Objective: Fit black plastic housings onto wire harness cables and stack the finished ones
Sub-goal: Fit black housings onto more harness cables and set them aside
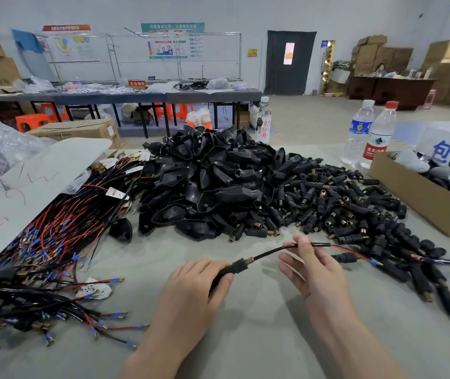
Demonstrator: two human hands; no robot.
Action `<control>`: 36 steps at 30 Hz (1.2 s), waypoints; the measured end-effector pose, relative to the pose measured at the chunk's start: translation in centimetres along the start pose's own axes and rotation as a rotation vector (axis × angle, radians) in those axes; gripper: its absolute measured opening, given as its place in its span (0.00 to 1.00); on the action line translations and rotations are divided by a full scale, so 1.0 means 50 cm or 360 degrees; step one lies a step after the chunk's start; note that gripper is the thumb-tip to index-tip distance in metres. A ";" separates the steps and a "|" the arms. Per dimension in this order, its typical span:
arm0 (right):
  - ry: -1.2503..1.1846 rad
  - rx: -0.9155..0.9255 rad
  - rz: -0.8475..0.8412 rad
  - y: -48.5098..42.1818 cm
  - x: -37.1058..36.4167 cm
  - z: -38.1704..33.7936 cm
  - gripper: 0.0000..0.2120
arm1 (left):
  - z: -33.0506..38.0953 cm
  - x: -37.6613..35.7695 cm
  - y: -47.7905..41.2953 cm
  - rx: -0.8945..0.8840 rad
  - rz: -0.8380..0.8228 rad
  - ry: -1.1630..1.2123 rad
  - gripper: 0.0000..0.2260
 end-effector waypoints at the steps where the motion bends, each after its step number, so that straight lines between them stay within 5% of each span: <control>1: -0.0027 -0.0049 -0.0064 0.001 -0.013 0.012 0.14 | -0.001 -0.001 -0.001 0.0007 0.0005 0.0015 0.15; 6: 0.0193 -0.0253 -0.0452 0.028 -0.097 0.085 0.10 | 0.014 -0.013 -0.002 -0.0072 -0.0021 0.0076 0.13; 14: 0.0292 -0.0062 -0.0343 0.015 -0.072 0.040 0.14 | 0.006 -0.014 -0.006 -0.0077 -0.0015 0.0100 0.13; 21: 0.0364 -0.0232 -0.0426 0.028 -0.097 0.079 0.09 | 0.014 -0.019 -0.005 -0.0108 -0.0067 0.0103 0.11; 27: 0.0173 -0.0175 -0.0217 0.017 -0.062 0.057 0.09 | -0.027 -0.029 0.000 0.0041 -0.0186 0.0091 0.22; 36: 0.0259 -0.0074 -0.0247 0.017 -0.062 0.036 0.11 | -0.021 0.006 0.004 0.0095 -0.0004 0.0317 0.09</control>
Point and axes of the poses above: each hand's wrist, its own y-axis away from the middle knuckle, its own x-axis out of the back of the hand, z = x × y, the point moved 10 cm from there along -y, towards the middle knuckle, and after that the axes turned 7 degrees about -z, right-handed, at the moved point
